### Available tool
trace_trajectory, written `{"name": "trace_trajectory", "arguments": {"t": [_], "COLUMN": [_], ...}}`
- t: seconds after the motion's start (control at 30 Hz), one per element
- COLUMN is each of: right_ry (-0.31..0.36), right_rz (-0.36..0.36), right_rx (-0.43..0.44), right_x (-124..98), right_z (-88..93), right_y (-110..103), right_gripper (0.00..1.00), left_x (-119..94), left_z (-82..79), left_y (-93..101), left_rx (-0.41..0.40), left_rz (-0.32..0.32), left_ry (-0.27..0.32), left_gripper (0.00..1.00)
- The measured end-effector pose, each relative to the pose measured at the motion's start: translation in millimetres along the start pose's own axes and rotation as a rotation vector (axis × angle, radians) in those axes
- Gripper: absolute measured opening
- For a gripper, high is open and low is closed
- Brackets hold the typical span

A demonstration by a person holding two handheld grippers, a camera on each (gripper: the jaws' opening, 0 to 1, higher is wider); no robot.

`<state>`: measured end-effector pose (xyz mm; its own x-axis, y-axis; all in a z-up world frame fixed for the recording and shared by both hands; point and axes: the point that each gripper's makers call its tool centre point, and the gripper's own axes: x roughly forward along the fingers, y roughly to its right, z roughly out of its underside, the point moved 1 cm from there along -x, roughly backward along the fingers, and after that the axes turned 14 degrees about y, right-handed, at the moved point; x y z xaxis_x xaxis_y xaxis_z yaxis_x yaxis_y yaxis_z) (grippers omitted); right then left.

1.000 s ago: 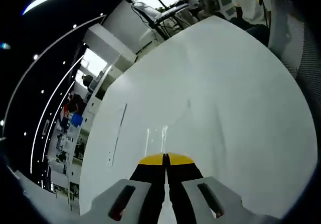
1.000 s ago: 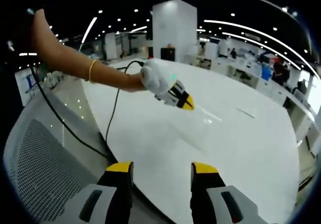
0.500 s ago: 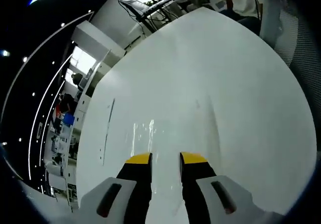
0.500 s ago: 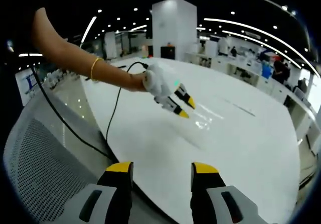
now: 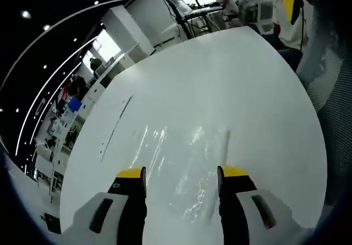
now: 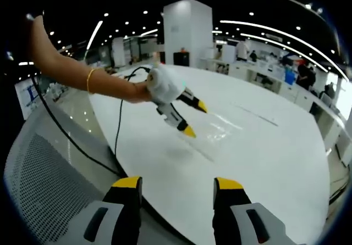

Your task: Open the resealable bag by pulling the two sides of the seal apart until the entire bag opening is separated and visibly accessible.

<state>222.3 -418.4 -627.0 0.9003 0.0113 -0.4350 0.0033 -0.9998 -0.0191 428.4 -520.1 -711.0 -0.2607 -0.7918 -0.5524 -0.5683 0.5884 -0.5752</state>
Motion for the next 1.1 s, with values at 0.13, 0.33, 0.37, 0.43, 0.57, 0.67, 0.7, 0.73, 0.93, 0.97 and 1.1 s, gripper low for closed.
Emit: {"name": "trace_trajectory", "arguments": {"t": [0.13,0.33,0.37,0.43,0.57,0.67,0.7,0.73,0.93,0.97,1.1], "right_ry": [0.015,0.019,0.023,0.022,0.028,0.028,0.03,0.032,0.019,0.018,0.022], "right_rz": [0.032,0.016,0.013,0.005,0.008,0.015,0.016,0.016,0.011,0.012,0.023], "right_rx": [0.022,0.019,0.021,0.022,0.023,0.017,0.019,0.023,0.005,0.004,0.007], "right_x": [-1.6,-0.7,-0.6,0.4,0.1,-0.2,-0.5,-0.5,-0.3,-0.4,-1.3], "right_z": [-1.7,-2.5,-3.2,-2.8,-3.4,-3.5,-3.6,-3.8,-1.8,-1.7,-2.3], "right_y": [6.2,3.2,3.2,0.5,1.1,1.8,2.1,1.7,-1.0,0.2,2.7], "right_gripper": [0.5,0.5,0.5,0.51,0.52,0.53,0.53,0.53,0.53,0.53,0.53], "left_x": [-6.0,-38.7,-47.6,-74.6,-96.3,-111.8,-119.4,-124.7,-162.2,-167.3,-180.5], "left_z": [0.3,-8.7,-16.9,-24.6,-31.2,-35.0,-39.1,-41.9,-61.9,-65.3,-69.3], "left_y": [-2.1,8.3,0.1,-5.1,-1.4,-1.7,-3.6,-4.5,-7.1,-3.8,12.6], "left_rx": [-0.095,-0.375,-0.418,-0.52,-0.577,-0.615,-0.637,-0.654,-0.709,-0.733,-0.756], "left_rz": [-0.04,-0.13,-0.2,-0.286,-0.313,-0.345,-0.366,-0.376,-0.435,-0.437,-0.436], "left_ry": [0.007,0.045,0.109,0.168,0.193,0.186,0.201,0.21,0.276,0.29,0.285], "left_gripper": [0.61,0.7,0.72,0.76,0.84,0.93,0.97,0.99,1.0,1.0,1.0]}}
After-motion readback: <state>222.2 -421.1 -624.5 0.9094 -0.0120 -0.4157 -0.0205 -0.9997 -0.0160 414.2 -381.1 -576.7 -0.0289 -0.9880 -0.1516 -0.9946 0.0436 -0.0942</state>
